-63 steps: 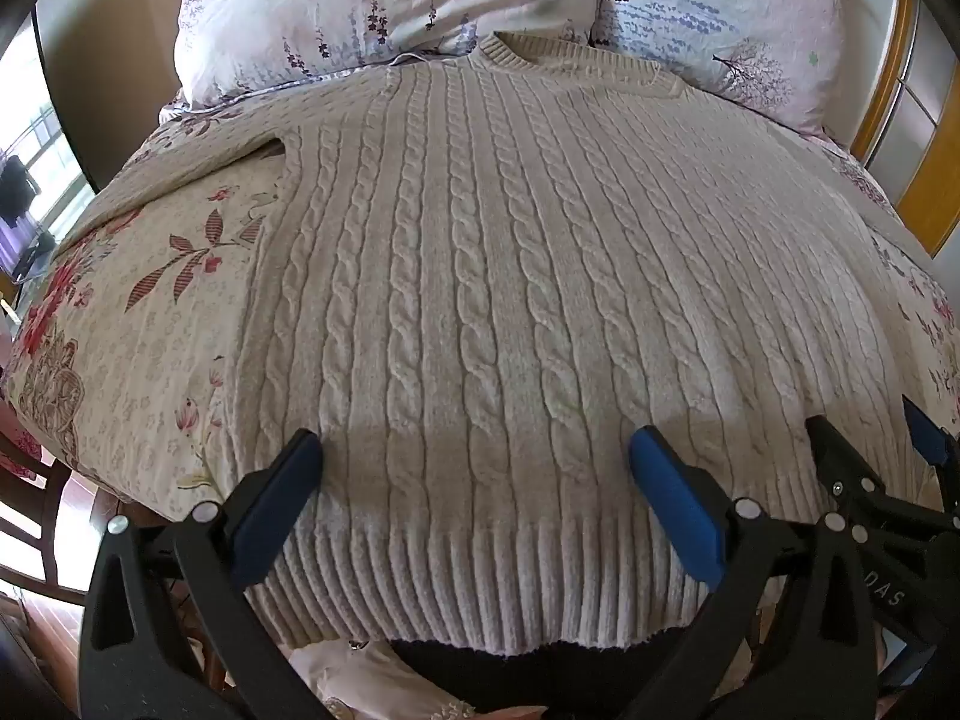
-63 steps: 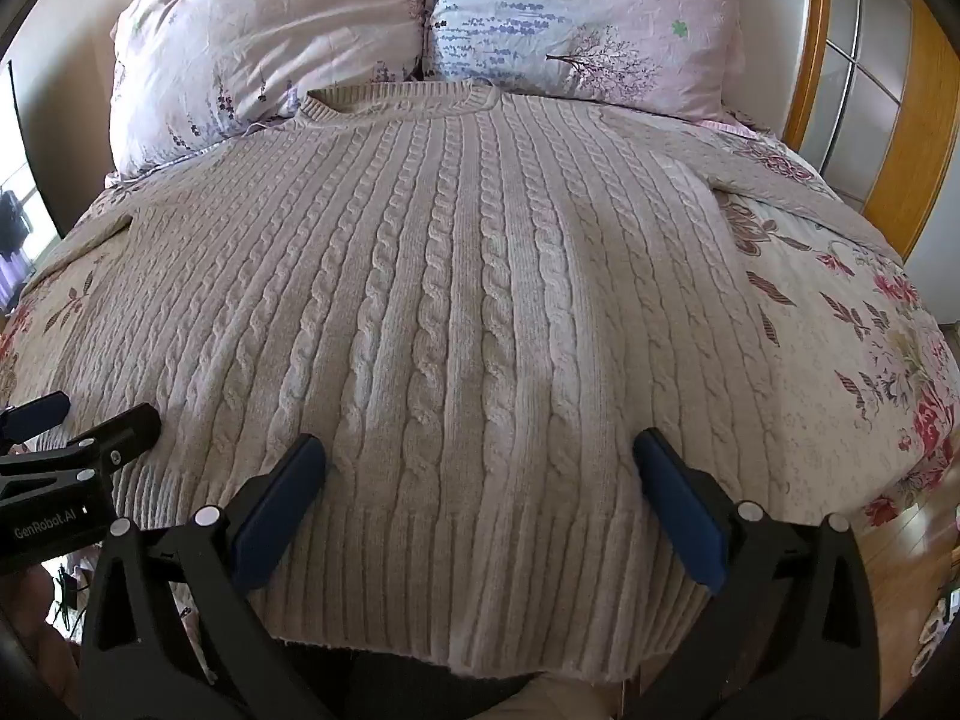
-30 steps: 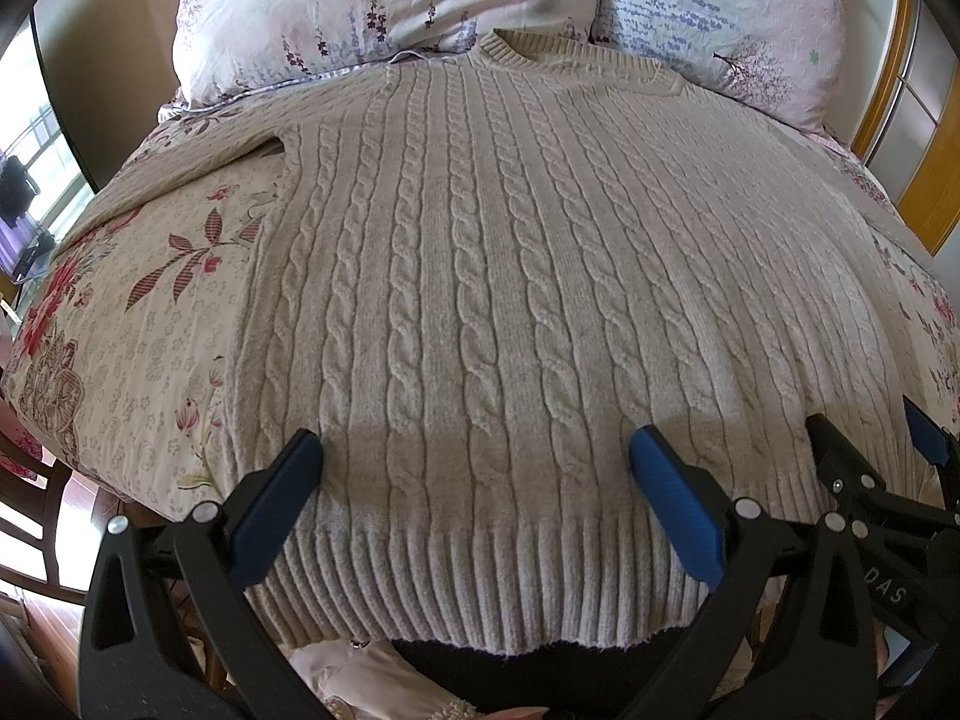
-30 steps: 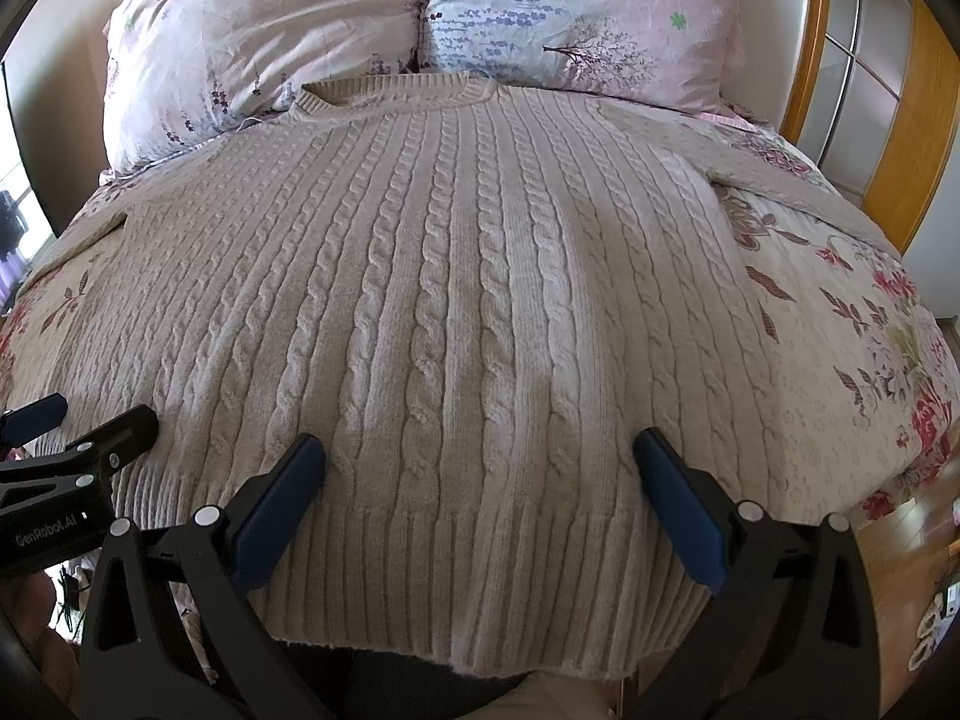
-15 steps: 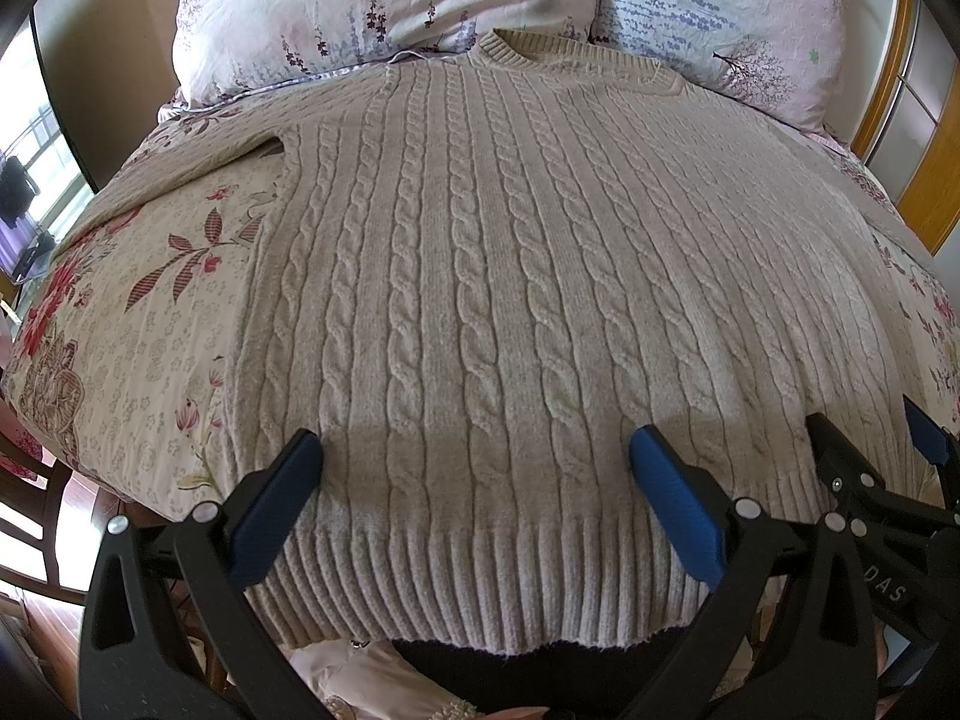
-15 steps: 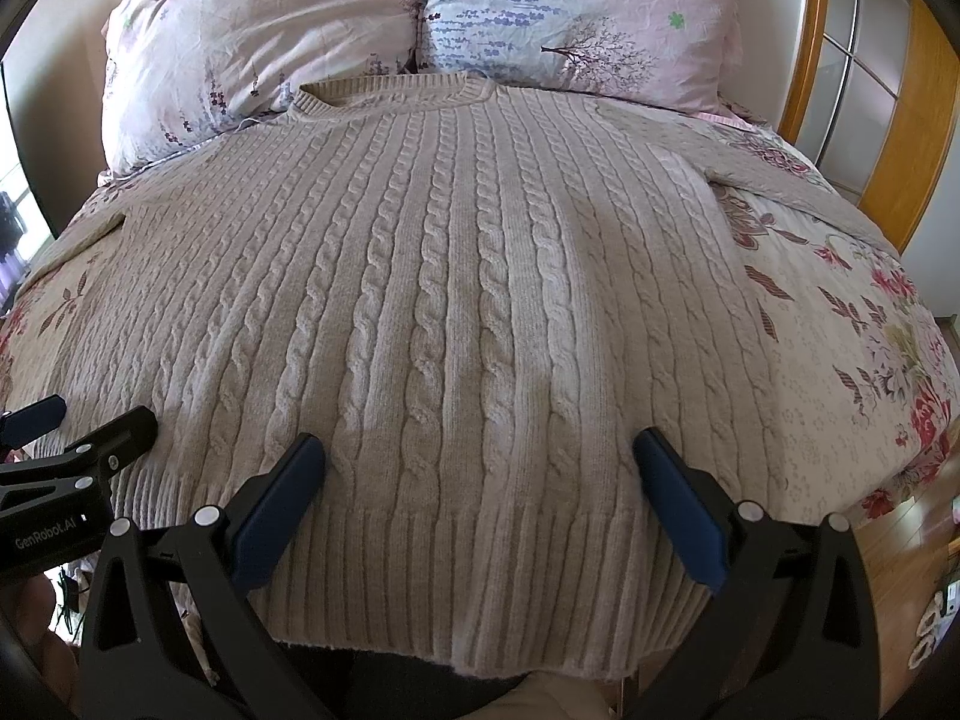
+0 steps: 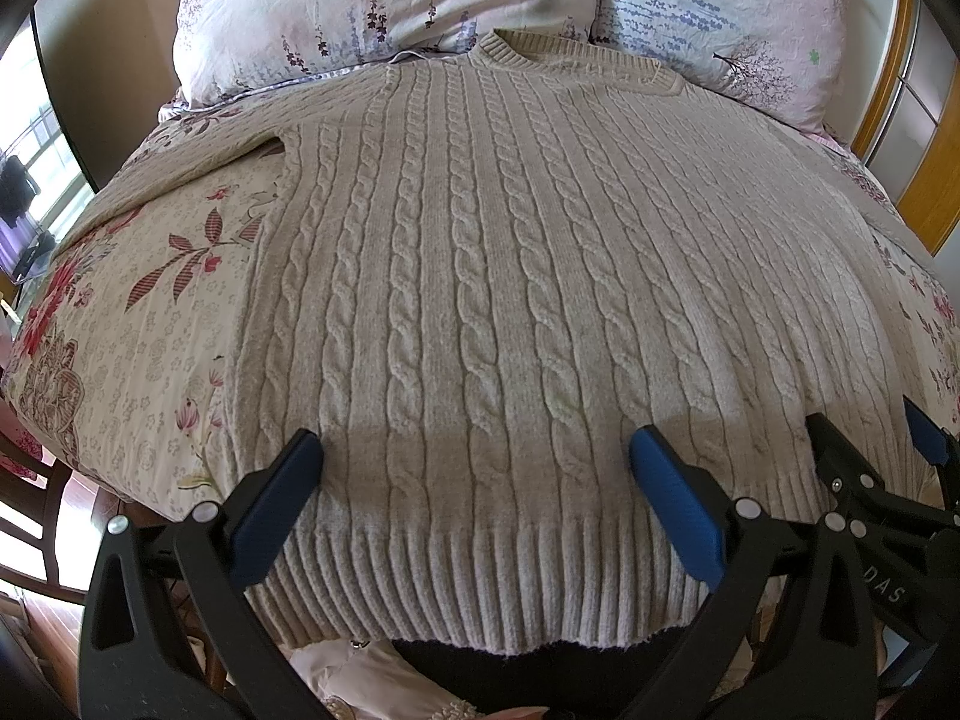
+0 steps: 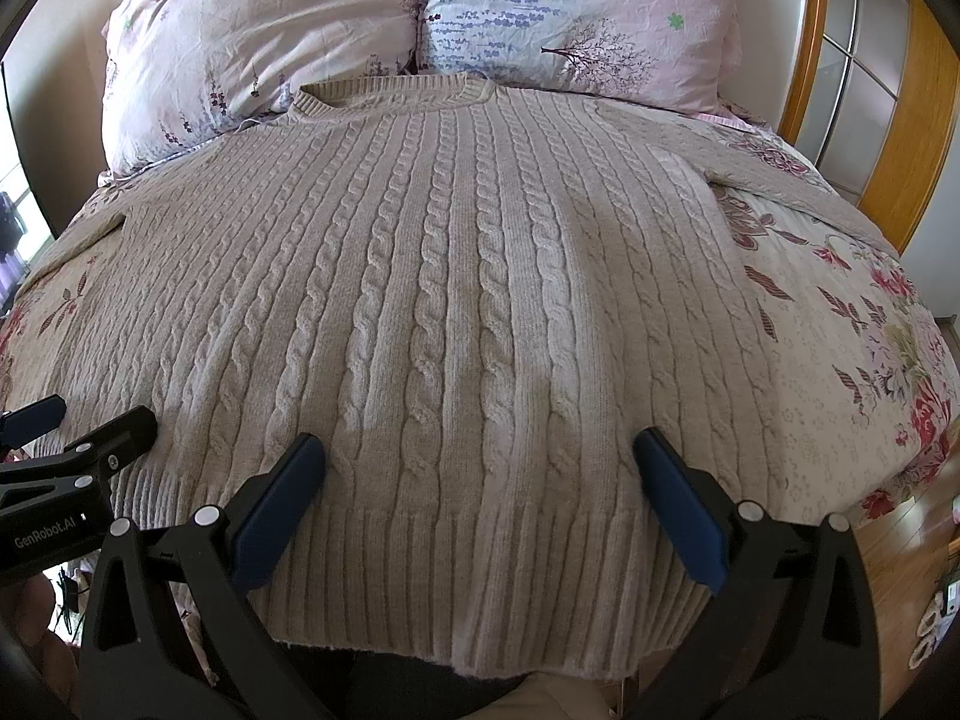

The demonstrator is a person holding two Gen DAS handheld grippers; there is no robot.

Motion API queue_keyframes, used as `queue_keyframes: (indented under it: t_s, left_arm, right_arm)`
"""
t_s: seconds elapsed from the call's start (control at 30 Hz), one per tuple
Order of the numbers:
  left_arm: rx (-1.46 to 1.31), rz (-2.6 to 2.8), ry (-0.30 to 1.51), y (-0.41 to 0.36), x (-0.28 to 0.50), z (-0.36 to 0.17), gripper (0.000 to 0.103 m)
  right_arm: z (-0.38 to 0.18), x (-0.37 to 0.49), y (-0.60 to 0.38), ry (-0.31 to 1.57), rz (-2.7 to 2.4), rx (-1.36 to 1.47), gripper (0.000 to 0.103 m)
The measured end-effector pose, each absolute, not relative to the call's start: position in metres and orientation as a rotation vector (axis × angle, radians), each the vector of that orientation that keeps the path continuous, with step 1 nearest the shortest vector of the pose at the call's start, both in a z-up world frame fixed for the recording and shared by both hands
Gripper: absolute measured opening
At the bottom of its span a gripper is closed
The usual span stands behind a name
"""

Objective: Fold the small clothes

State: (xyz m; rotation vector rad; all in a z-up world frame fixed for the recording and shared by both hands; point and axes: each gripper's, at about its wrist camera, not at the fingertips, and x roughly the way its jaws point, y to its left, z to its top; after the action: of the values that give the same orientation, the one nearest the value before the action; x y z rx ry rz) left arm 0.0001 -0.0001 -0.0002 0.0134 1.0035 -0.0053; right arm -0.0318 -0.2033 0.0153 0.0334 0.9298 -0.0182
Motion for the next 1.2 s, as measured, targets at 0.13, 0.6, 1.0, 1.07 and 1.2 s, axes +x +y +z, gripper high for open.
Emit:
queue_keyframes:
  t_s: [0.13, 0.6, 1.0, 1.07, 1.2]
  left_arm:
    - [0.014, -0.005, 1.003, 0.0, 0.0, 0.0, 0.101]
    - [0.019, -0.011, 1.02, -0.001, 0.004, -0.001, 0.101]
    - [0.061, -0.063, 1.086, 0.002, 0.016, 0.001, 0.101]
    - [0.073, -0.08, 1.096, 0.003, 0.018, 0.001, 0.101]
    - [0.132, -0.123, 1.058, -0.001, 0.024, 0.007, 0.101]
  right_arm:
    - [0.016, -0.031, -0.203, 0.93, -0.019, 0.033, 0.102]
    - [0.015, -0.031, -0.201, 0.941, -0.017, 0.031, 0.102]
    - [0.014, -0.023, -0.202, 0.954, 0.079, -0.014, 0.102]
    - [0.015, -0.021, -0.203, 0.951, 0.099, -0.021, 0.102]
    - [0.028, -0.008, -0.228, 0.93, 0.155, 0.09, 0.102]
